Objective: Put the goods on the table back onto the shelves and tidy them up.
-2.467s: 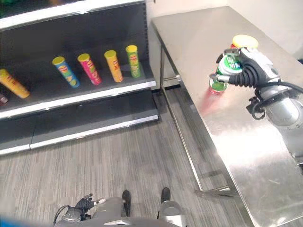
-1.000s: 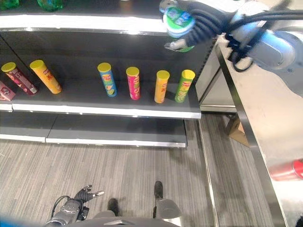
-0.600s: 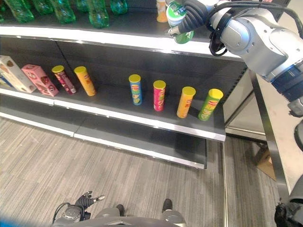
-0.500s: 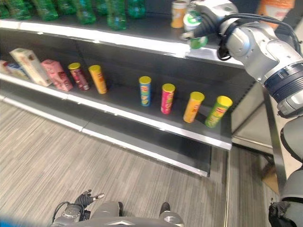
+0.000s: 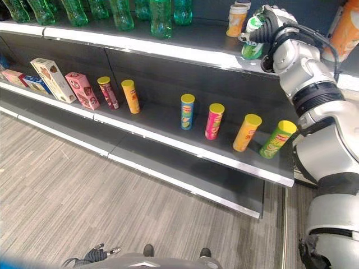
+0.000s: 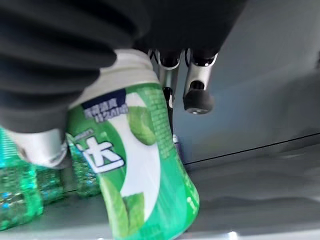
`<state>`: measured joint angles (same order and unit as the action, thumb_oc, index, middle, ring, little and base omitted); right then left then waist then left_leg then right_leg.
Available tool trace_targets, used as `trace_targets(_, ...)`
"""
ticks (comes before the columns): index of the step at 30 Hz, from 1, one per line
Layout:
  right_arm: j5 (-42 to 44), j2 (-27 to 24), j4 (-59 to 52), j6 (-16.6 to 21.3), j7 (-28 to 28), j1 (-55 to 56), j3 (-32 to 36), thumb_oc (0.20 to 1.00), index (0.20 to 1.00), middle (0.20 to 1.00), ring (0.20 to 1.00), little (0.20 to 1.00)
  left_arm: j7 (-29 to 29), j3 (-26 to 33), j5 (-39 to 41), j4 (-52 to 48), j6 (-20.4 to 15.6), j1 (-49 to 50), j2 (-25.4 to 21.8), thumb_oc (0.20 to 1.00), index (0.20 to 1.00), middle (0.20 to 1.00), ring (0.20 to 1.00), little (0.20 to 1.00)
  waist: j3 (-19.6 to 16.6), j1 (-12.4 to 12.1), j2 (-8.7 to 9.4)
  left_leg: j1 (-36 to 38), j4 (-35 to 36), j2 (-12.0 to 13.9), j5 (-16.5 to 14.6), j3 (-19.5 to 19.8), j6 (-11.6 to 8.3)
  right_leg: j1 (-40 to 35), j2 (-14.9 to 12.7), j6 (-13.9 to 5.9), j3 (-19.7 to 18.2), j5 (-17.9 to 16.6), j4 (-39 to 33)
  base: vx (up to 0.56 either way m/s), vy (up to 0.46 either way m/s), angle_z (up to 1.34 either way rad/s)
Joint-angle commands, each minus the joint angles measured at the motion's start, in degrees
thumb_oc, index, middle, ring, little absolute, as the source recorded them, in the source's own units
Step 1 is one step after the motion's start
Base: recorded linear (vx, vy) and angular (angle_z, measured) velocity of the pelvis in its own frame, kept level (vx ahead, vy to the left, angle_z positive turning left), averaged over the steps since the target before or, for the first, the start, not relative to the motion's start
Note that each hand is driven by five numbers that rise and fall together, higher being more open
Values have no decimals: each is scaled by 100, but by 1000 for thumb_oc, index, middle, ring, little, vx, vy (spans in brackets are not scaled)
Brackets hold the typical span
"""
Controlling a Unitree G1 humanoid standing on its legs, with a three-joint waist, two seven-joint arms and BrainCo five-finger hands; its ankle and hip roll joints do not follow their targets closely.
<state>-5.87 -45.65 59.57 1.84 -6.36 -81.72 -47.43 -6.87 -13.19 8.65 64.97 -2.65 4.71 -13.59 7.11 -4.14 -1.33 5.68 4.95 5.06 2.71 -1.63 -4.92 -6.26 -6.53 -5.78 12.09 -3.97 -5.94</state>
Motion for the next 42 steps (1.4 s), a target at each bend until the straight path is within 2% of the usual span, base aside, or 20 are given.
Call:
trace_targets(1, -71, -86, 496, -44, -254, -474, -279, 200, 200, 200, 200, 200, -167, -252, 106, 251, -148, -223, -231, 1000, 1000, 1000, 1000, 1000, -109, -208, 464, -213, -249, 92, -298, 129, -428, -351, -162, -260, 45, 1025, 204, 31, 6, 3)
trace_targets(4, -71, -86, 496, -44, -254, -474, -279, 200, 200, 200, 200, 200, -167, -252, 106, 251, -148, -223, -231, 1000, 1000, 1000, 1000, 1000, -109, -207, 464, -213, -249, 92, -298, 129, -428, -351, -162, -260, 45, 1025, 204, 22, -3, 1)
trace_targets(5, -64, -63, 696, -88, -274, -465, -209, 200, 200, 200, 200, 200, -191, -267, 138, 284, -137, -210, -207, 1000, 1000, 1000, 1000, 1000, -121, -288, 474, -236, -224, 63, -282, 194, -435, -346, -197, -289, 104, 1022, 221, 63, -11, -1)
trace_targets(11, -58, -164, 973, -117, -331, -453, -117, 200, 200, 200, 200, 200, -168, -264, 138, 344, -108, -149, -201, 1000, 1000, 1000, 1000, 1000, -122, -419, 448, -326, -221, 19, -248, 367, -473, -404, -270, -316, 378, 1039, 250, 43, -31, 24)
trace_targets(12, -58, -328, 1054, -145, -373, -489, -89, 200, 200, 200, 200, 200, -156, -257, 125, 359, -90, -133, -220, 1000, 1000, 1000, 1000, 1000, -112, -496, 413, -393, -222, -3, -219, 468, -503, -425, -299, -329, 544, 1058, 287, 30, -41, 34)
trace_targets(19, 19, -692, 1097, -152, -435, -628, -96, 200, 200, 200, 200, 200, -118, -316, 79, 349, -79, -143, -256, 1000, 1000, 1000, 1000, 1000, -105, -600, 316, -556, -207, -60, -137, 757, -573, -491, -358, -334, 942, 1143, 396, 43, -42, 42)
trace_targets(27, 114, -854, 1103, -146, -389, -698, -179, 200, 200, 200, 200, 200, -95, -354, 77, 281, -85, -120, -265, 1000, 1000, 1000, 1000, 1000, -88, -672, 222, -702, -194, -118, -65, 953, -612, -546, -387, -331, 1276, 1191, 420, 47, -36, 24)
trace_targets(34, 96, -872, 1116, -149, -373, -728, -227, 200, 200, 200, 200, 200, -84, -364, 81, 243, -86, -113, -270, 1000, 1000, 1000, 1000, 1000, -84, -687, 214, -722, -182, -128, -57, 979, -613, -554, -384, -338, 1307, 1196, 416, 17, -9, 9)
trace_targets(35, -76, -958, 1200, -149, -307, -778, -423, 200, 200, 200, 200, 200, -70, -380, 61, 109, -106, -62, -293, 1000, 1000, 1000, 1000, 1000, -40, -699, 198, -722, -163, -136, -65, 969, -606, -547, -402, -339, 1321, 1216, 441, 48, -19, 1)
trace_targets(42, -249, -1004, 1250, -149, -220, -927, -669, 200, 200, 200, 200, 200, -59, -365, 4, 76, -130, -42, -309, 1000, 1000, 1000, 1000, 1000, -46, -593, 260, -741, -177, -159, -122, 914, -551, -485, -422, -361, 1232, 1191, 430, 9, -3, 0)
